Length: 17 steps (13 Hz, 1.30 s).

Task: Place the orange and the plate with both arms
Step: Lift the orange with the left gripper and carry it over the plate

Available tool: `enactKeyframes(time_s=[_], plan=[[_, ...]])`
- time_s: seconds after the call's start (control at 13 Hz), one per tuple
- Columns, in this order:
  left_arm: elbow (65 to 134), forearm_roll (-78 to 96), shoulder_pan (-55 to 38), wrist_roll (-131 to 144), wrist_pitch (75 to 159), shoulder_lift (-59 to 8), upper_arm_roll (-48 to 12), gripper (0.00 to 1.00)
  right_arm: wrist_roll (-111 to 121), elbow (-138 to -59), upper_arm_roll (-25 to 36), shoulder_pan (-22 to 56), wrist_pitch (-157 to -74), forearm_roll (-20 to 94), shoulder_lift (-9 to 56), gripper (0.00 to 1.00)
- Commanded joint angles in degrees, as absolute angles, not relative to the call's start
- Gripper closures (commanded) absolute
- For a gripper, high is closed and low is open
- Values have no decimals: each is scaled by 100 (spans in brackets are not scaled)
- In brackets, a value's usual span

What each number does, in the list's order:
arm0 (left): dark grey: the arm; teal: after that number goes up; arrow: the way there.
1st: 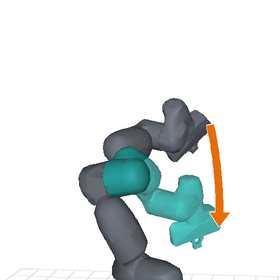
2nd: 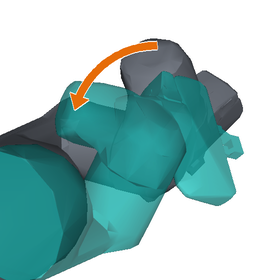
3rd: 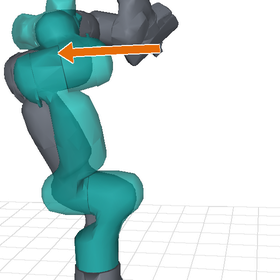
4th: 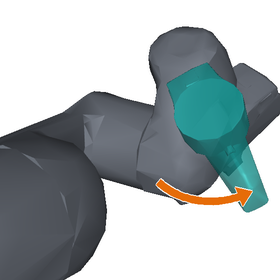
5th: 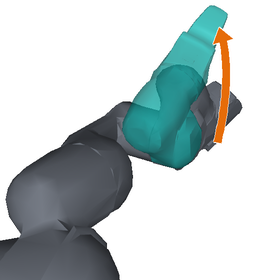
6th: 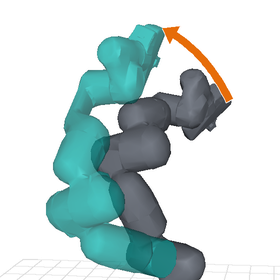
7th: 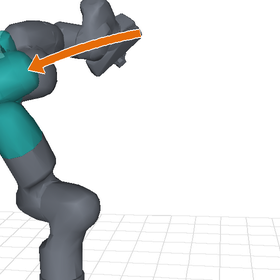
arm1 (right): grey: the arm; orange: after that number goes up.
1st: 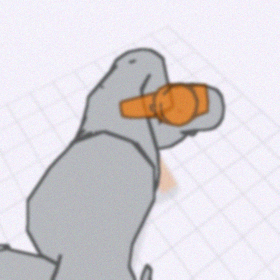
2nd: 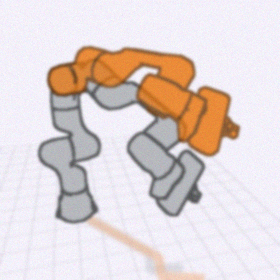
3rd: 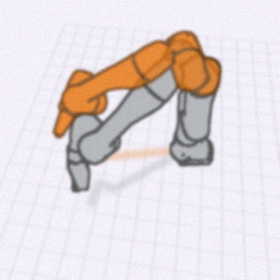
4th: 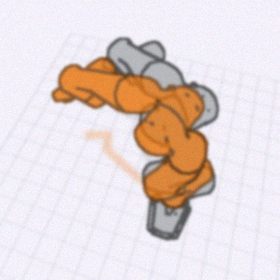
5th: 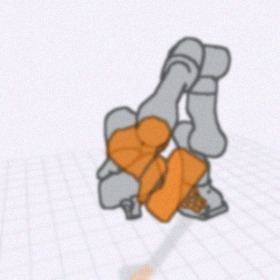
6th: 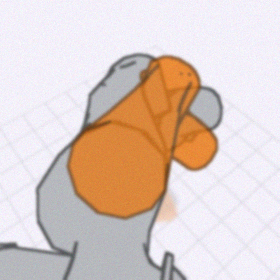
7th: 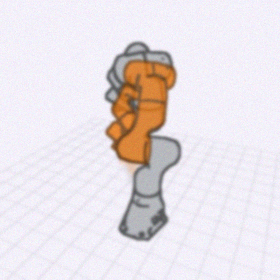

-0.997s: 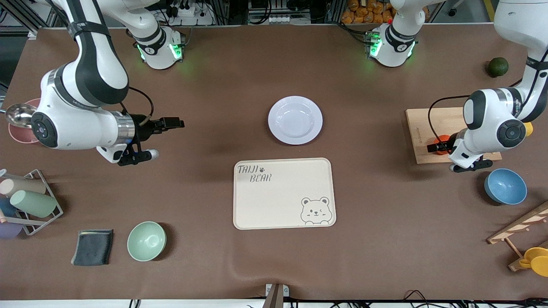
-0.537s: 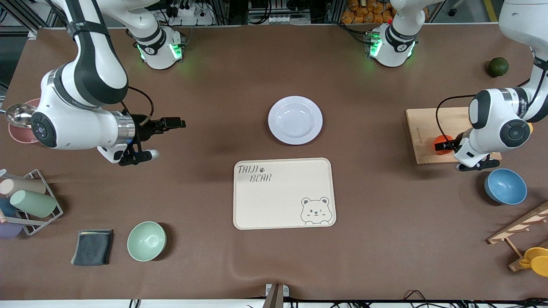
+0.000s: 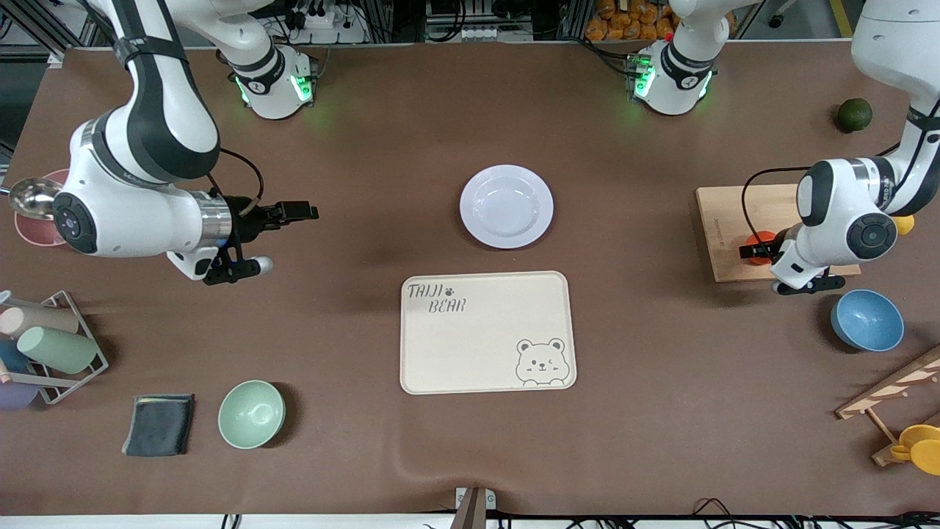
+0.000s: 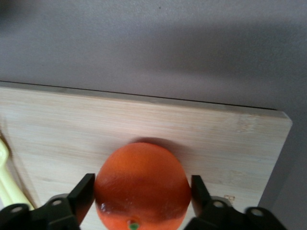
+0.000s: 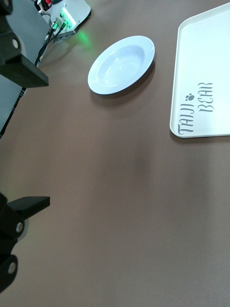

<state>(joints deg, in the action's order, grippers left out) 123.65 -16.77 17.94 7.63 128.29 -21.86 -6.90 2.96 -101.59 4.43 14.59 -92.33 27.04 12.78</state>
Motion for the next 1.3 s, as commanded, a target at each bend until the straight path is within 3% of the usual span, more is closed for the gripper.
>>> enactKeyframes(time_s=[0.0, 0.08, 0.31, 0.61, 0.77, 1.23], plan=[[12270, -1802, 1819, 607, 12858, -2259, -756, 88, 281, -10125, 422, 1397, -9176, 2830, 1274, 0], [12261, -1793, 1837, 572, 12858, -2259, -765, 100, 281, -10125, 422, 1397, -9184, 2830, 1274, 0], [12042, -1732, 1785, 379, 12789, -2207, -861, 100, 281, -10125, 422, 1406, -9220, 2830, 1274, 0], [11341, -1067, 1793, 254, 11150, -1977, -2255, 100, 281, -10125, 422, 1415, -9237, 2830, 1318, 0], [10953, -740, 1627, 334, 10671, -2039, -2670, 100, 290, -10125, 422, 1398, -9237, 2830, 1327, 0], [10670, -536, -102, 2711, 10652, -2074, -2962, 100, 308, -10134, 422, 1354, -9229, 2821, 1354, 0]])
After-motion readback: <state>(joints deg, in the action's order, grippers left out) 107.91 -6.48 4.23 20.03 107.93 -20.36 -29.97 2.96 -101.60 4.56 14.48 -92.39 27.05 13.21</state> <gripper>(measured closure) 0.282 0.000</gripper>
